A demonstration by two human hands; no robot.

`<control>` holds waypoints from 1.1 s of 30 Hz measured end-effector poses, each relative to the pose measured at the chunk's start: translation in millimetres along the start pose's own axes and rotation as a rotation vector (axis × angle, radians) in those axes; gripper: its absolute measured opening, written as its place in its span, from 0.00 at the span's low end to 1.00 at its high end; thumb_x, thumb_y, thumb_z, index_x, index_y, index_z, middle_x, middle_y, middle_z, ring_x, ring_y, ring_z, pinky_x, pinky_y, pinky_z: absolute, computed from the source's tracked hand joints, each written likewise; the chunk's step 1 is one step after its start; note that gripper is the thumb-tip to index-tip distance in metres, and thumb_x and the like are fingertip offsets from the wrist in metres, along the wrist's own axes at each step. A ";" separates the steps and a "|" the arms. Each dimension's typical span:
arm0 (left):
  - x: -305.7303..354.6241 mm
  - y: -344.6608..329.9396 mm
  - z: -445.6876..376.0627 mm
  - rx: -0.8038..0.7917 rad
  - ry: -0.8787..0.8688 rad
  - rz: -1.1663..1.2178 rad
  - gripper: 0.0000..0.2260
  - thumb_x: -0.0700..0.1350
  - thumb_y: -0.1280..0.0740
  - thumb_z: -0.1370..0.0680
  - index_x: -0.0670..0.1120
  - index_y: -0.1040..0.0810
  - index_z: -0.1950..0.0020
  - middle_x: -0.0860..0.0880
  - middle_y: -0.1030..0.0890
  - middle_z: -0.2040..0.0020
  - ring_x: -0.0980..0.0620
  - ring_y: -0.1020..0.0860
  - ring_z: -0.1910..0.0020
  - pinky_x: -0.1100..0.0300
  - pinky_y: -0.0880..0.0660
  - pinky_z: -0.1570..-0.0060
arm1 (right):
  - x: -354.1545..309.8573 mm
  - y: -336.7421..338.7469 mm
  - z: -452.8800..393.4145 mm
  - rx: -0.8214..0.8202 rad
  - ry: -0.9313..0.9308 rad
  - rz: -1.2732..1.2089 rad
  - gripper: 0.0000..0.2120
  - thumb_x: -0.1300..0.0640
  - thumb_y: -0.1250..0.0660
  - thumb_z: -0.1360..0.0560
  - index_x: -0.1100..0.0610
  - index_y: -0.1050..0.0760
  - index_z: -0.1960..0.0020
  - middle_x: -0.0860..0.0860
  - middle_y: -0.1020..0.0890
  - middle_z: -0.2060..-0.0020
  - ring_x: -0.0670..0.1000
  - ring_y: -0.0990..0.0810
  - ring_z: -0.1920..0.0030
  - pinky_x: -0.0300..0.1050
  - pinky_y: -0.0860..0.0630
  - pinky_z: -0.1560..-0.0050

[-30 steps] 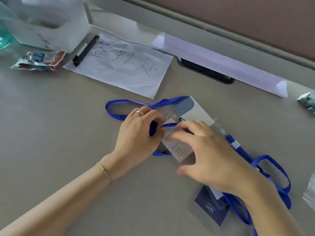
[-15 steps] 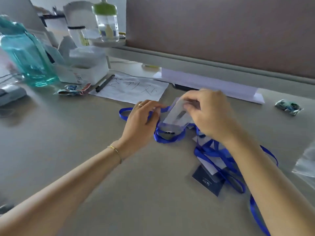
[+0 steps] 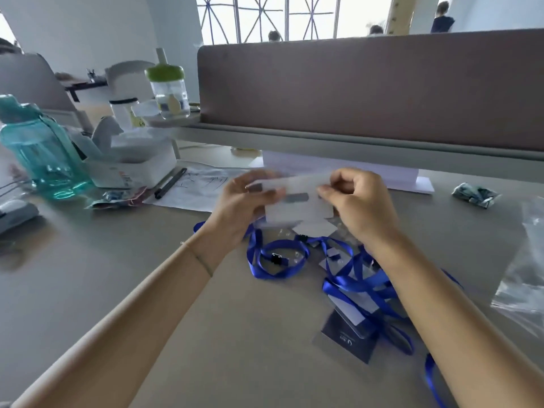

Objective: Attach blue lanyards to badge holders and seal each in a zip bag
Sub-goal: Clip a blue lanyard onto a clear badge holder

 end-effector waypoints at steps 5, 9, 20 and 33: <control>-22.7 1.6 -24.2 -0.097 0.050 0.217 0.13 0.33 0.29 0.30 0.35 0.20 0.46 0.38 0.17 0.47 0.42 0.17 0.52 0.53 0.18 0.53 | 26.6 -18.1 5.5 0.049 -0.357 -0.464 0.05 0.65 0.30 0.24 0.61 0.22 0.49 0.58 0.14 0.52 0.58 0.14 0.52 0.47 0.16 0.60; -25.3 9.6 -33.7 0.002 0.084 0.114 0.08 0.33 0.26 0.30 0.34 0.18 0.52 0.38 0.16 0.52 0.43 0.16 0.57 0.51 0.17 0.54 | 30.3 -29.9 7.2 -0.102 -0.332 -0.323 0.04 0.62 0.31 0.22 0.59 0.21 0.48 0.56 0.13 0.54 0.54 0.13 0.56 0.47 0.16 0.53; -17.0 36.3 -53.3 0.140 0.129 -0.235 0.06 0.49 0.33 0.19 0.48 0.19 0.50 0.50 0.17 0.60 0.49 0.19 0.62 0.56 0.22 0.66 | 26.4 -58.1 31.1 -0.426 -0.027 0.647 0.06 0.44 0.27 0.27 0.46 0.18 0.59 0.44 0.21 0.70 0.43 0.24 0.70 0.37 0.30 0.63; -3.8 33.2 -51.9 -0.060 0.150 -0.521 0.17 0.33 0.28 0.30 0.47 0.19 0.43 0.44 0.15 0.50 0.43 0.18 0.51 0.52 0.24 0.55 | -2.8 -21.7 12.2 -0.409 -0.249 0.045 0.17 0.68 0.34 0.23 0.49 0.20 0.42 0.58 0.15 0.67 0.53 0.15 0.64 0.43 0.19 0.55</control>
Point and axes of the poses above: each hand's wrist, its own z-axis away from the middle knuckle, its own y-axis out of the back of the hand, x = y × z, the point moved 4 cm from there along -z, towards the middle knuckle
